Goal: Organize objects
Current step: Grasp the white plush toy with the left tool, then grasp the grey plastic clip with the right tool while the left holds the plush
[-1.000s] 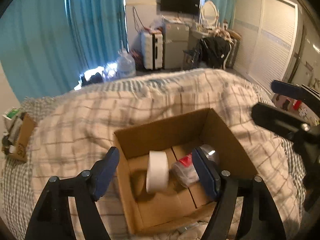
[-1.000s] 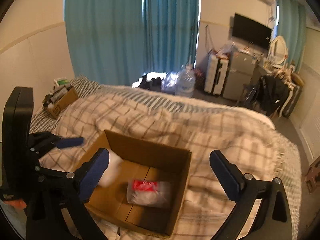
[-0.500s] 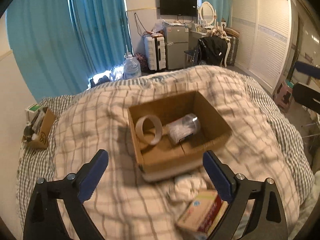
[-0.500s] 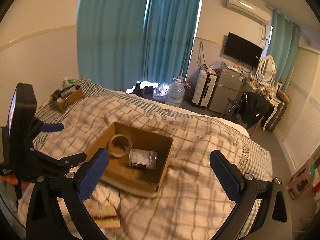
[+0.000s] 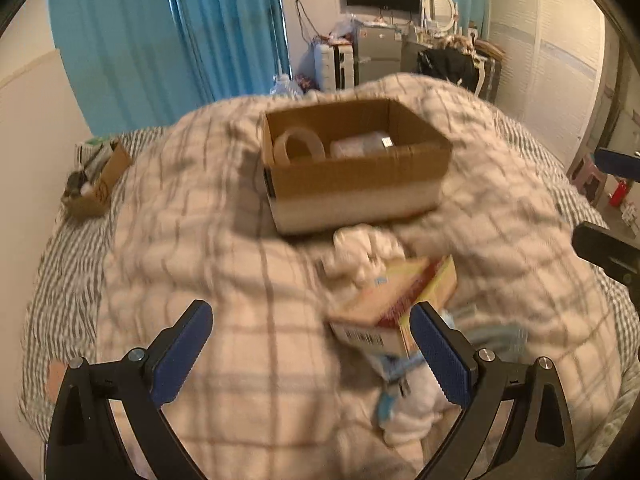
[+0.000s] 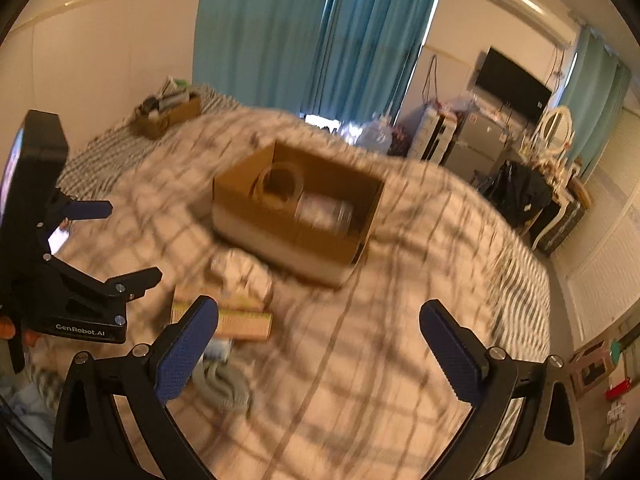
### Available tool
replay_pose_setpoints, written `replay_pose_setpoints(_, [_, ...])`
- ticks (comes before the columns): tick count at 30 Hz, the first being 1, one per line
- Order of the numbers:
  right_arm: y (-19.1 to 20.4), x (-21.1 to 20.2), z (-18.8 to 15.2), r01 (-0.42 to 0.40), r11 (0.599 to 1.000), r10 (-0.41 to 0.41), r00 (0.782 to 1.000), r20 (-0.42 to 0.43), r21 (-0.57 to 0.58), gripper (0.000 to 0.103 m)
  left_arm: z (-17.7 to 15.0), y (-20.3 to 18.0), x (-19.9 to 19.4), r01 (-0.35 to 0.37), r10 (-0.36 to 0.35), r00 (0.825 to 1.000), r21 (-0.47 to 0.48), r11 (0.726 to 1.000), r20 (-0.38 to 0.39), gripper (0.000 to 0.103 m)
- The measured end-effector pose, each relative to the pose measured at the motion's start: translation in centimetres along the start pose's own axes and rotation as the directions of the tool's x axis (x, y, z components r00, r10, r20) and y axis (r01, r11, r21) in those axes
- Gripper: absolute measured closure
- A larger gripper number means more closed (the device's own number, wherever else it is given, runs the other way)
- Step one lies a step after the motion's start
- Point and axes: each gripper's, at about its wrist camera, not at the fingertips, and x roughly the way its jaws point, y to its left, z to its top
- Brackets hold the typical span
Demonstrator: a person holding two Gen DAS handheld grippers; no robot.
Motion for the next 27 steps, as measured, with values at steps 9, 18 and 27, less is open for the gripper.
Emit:
replay_pose_setpoints(9, [-0.2,1.5,-2.7,0.017,1.000,-0.016,0.998,-0.060,0.017,0.002,-5.3,-3.0,0.4,0.097,-0.095,0.993,0.024,0.995,-0.067,0.002])
replay_pose_setpoints(18, [0.6,2.3,-2.9,0.006,1.000,-0.005,0.997,-0.081,0.003,0.002,-6.3,-5.2,3.8,0.156,-0.140,0.976,0.087,0.984,-0.169,0.033])
replay_pose_setpoints(27, [3.4,3.2,-3.2,-0.042,0.995,0.033,0.994,-0.102,-0.091,0.002,-5.6,-3.0,0.8,0.251,-0.246,0.961,0.026,0.968,-0.124,0.059])
